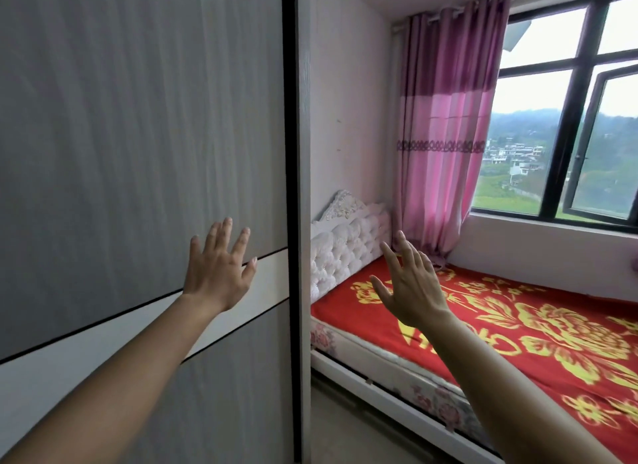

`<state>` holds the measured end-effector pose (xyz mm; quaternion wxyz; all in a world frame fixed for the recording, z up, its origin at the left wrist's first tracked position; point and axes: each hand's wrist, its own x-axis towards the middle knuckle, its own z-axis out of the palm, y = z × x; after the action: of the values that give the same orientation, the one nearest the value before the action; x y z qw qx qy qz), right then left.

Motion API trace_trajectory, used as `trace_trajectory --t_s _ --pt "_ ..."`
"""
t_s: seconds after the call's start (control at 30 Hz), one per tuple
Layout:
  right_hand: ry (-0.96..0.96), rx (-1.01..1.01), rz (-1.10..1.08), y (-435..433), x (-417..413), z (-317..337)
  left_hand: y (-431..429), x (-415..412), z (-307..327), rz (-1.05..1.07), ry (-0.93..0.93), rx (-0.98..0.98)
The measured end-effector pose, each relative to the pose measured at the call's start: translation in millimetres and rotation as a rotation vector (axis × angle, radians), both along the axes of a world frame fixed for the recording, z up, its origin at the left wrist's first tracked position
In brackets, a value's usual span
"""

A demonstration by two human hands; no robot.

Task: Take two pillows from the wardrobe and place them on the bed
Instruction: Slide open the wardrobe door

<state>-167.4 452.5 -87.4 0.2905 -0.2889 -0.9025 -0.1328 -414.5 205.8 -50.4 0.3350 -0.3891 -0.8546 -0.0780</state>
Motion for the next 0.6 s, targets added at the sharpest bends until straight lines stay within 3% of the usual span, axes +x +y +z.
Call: trace_trajectory --t_s 0.37,0.6 --pt "0.112 -0.159 0.227 98.3 -196.2 -18.6 80.1 -131.6 -28.2 0.092 0.146 0.011" --pt "0.212 -0.357 0.614 139.9 -368.8 -48.3 116.5 -222.1 -63.5 0.355 0.253 0.028"
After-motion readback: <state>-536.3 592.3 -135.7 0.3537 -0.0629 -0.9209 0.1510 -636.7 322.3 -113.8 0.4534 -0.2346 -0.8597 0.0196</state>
